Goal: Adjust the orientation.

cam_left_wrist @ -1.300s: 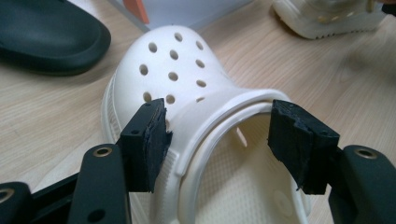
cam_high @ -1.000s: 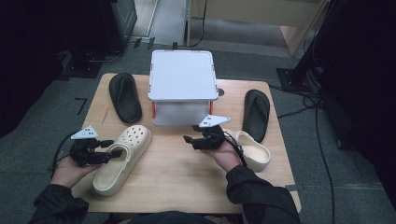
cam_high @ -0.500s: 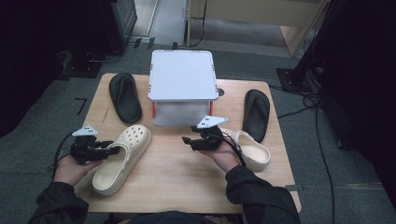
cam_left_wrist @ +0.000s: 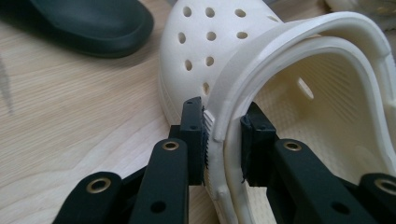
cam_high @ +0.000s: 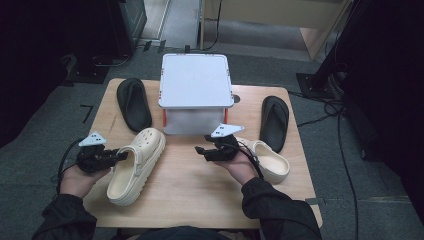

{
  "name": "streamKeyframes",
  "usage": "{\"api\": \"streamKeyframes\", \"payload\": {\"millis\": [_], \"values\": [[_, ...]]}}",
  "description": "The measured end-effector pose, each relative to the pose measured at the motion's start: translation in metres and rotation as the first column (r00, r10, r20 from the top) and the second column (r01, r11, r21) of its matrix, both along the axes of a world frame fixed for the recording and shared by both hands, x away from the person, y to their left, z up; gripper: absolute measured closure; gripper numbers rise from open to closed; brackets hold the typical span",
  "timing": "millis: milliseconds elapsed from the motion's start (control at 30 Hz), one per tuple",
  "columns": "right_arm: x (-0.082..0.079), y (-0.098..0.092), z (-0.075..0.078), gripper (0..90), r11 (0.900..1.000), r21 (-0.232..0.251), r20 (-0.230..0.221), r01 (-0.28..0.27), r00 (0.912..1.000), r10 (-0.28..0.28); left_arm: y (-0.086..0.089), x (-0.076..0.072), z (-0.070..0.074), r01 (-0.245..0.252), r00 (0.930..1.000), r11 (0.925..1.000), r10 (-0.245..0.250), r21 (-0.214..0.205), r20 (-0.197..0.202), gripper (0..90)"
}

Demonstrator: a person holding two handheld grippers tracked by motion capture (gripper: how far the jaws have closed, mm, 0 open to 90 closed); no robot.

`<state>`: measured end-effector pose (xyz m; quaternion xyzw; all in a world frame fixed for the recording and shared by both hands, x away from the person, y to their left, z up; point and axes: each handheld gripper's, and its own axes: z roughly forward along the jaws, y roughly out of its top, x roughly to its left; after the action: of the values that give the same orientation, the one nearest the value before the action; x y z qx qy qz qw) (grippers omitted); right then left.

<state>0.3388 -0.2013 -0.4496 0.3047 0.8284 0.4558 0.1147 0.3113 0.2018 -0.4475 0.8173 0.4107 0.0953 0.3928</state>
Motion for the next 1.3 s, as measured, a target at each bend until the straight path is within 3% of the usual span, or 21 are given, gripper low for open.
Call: {"api": "streamKeyframes", "payload": {"millis": [333,400,600,800,967,1167,1300], "values": [[-0.002,-0.004,0.0,41.5,0.9998,0.003,-0.001,0.022,0.9998,-0.022,-0.04,0.014,0.014,0.05,0.9976,0.9983,-0.049,-0.028,0.049,75.7],[-0.002,-0.005,0.0,41.5,0.9998,0.0,-0.002,0.022,0.9998,-0.022,-0.045,0.018,0.016,0.052,0.9964,0.9984,-0.05,-0.024,0.069,75.7],[-0.004,-0.009,0.0,41.6,0.9988,0.019,-0.011,0.045,0.9989,-0.045,-0.062,0.038,0.022,0.039,0.9977,0.9986,-0.037,-0.036,0.057,75.7],[-0.006,-0.008,0.0,41.6,0.9987,0.018,-0.001,0.047,0.9989,-0.047,-0.087,0.06,0.028,0.049,0.9954,0.9987,-0.048,-0.013,0.082,75.6],[-0.006,-0.008,-0.002,41.5,0.9988,0.013,-0.007,0.046,0.9989,-0.046,-0.099,0.073,0.024,0.024,0.995,0.9996,-0.023,-0.015,0.097,75.6],[-0.006,-0.003,-0.004,41.6,0.9991,0.013,-0.015,0.041,0.9991,-0.04,-0.105,0.078,0.013,0.022,0.9976,0.9997,-0.021,-0.015,0.066,74.2],[-0.006,0.004,-0.005,42.6,0.9992,0.007,-0.024,0.039,0.999,-0.039,-0.109,0.077,0.01,0.051,0.9975,0.9977,-0.049,-0.044,0.05,70.4]]}}
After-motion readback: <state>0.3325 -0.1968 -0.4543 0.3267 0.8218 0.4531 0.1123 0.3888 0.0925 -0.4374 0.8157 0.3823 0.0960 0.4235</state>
